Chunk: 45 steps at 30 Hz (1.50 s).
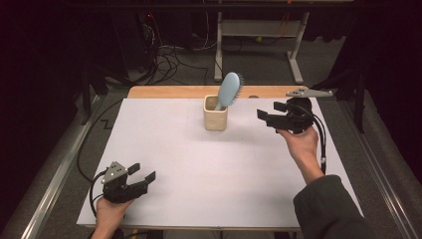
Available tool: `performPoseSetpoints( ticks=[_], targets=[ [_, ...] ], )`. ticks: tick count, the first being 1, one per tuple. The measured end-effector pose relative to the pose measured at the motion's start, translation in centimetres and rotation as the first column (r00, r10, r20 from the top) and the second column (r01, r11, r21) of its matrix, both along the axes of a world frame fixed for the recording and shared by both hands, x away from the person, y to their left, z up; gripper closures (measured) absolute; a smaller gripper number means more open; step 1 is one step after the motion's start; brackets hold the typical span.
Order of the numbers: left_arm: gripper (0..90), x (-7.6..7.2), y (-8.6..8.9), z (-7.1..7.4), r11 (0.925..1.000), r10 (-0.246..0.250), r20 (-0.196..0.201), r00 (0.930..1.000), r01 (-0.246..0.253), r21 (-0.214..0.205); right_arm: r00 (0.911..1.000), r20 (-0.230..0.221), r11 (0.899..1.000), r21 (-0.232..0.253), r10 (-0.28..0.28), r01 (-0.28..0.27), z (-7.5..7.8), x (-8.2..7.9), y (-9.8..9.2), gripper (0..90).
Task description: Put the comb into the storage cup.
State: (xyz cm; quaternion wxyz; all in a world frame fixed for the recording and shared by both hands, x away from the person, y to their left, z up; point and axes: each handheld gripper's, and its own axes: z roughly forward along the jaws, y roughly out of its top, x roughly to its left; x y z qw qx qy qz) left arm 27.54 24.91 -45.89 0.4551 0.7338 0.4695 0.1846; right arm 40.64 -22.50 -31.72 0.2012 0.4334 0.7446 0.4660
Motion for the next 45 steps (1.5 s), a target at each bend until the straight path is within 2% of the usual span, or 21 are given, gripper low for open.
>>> performPoseSetpoints(
  ticks=[45],
  targets=[
    [30.9, 0.0, -0.1, 0.0, 1.0000, 0.000, -0.004, 1.0000, 0.000, 0.003, 0.9982, -0.010, 0.998, 0.010, -0.059, 0.059, -1.0, -1.4, -3.6, 29.6]
  ],
)
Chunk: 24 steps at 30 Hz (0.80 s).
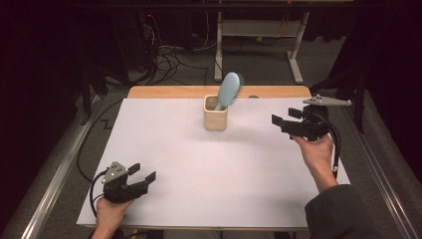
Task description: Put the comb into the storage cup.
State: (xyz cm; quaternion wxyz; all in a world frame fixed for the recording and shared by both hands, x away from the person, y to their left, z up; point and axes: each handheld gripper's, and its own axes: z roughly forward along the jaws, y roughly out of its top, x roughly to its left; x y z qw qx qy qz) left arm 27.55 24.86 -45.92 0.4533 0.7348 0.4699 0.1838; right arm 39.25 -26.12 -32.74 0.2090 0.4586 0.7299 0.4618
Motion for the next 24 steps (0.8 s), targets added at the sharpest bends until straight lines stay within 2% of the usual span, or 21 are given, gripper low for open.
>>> performPoseSetpoints(
  ticks=[24],
  targets=[
    [30.9, 0.0, 0.0, 0.0, 1.0000, -0.001, -0.002, 1.0000, 0.001, -0.001, 0.9994, 0.012, 0.998, 0.061, -0.033, 0.032, -0.8, -1.2, -2.1, 29.5]
  ],
)
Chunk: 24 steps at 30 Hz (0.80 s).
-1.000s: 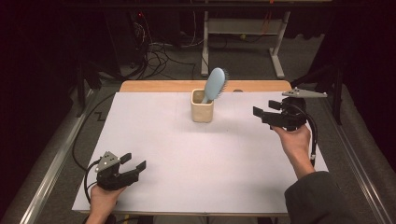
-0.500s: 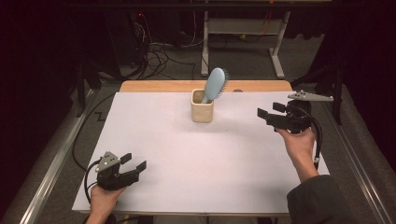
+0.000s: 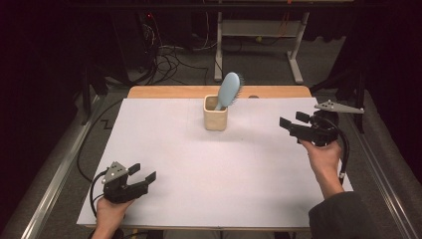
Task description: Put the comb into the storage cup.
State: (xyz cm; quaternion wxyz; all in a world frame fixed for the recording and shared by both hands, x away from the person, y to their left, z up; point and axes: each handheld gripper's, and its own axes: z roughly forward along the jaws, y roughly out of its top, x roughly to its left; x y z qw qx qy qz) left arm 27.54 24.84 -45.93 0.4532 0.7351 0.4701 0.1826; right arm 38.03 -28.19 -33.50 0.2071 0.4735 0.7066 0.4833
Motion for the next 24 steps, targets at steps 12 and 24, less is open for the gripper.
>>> performPoseSetpoints(
  ticks=[12, 24],
  targets=[
    [30.9, 0.0, 0.0, 0.0, 1.0000, -0.001, -0.002, 1.0000, 0.001, 0.002, 0.9999, 0.010, 1.000, -0.006, -0.005, 0.005, -0.2, -1.0, -0.9, 29.3],
    [30.9, 0.0, 0.0, 0.0, 1.0000, -0.001, -0.003, 1.0000, 0.001, 0.003, 0.9999, 0.013, 1.000, -0.007, -0.003, 0.003, -0.4, -1.9, -1.5, 29.2]
  ],
)
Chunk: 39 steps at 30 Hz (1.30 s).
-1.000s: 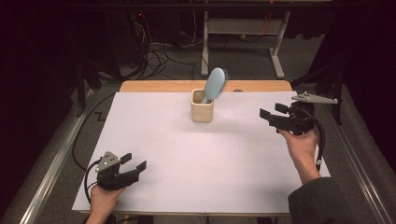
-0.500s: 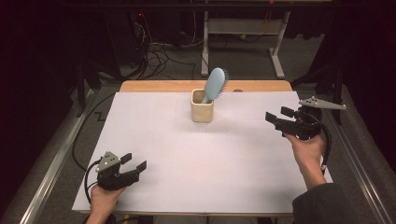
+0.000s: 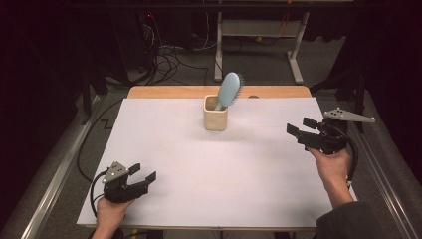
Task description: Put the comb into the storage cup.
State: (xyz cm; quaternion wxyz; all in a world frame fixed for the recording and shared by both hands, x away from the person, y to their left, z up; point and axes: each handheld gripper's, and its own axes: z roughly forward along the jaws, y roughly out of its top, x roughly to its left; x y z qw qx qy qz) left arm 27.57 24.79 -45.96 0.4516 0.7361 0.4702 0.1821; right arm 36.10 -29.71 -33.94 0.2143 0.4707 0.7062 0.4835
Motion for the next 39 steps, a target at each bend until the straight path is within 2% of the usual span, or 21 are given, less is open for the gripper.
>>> performPoseSetpoints(
  ticks=[15, 39],
  targets=[
    [30.9, 0.0, 0.0, 0.0, 1.0000, 0.003, 0.001, 1.0000, -0.003, -0.001, 1.0000, 0.003, 1.000, -0.010, -0.006, 0.006, -0.5, -1.1, -0.8, 28.8],
    [30.9, -0.1, 0.0, 0.0, 1.0000, 0.002, 0.001, 1.0000, -0.002, -0.001, 0.9997, 0.019, 1.000, 0.024, -0.016, 0.016, -1.3, -3.0, -2.1, 28.5]
  ],
)
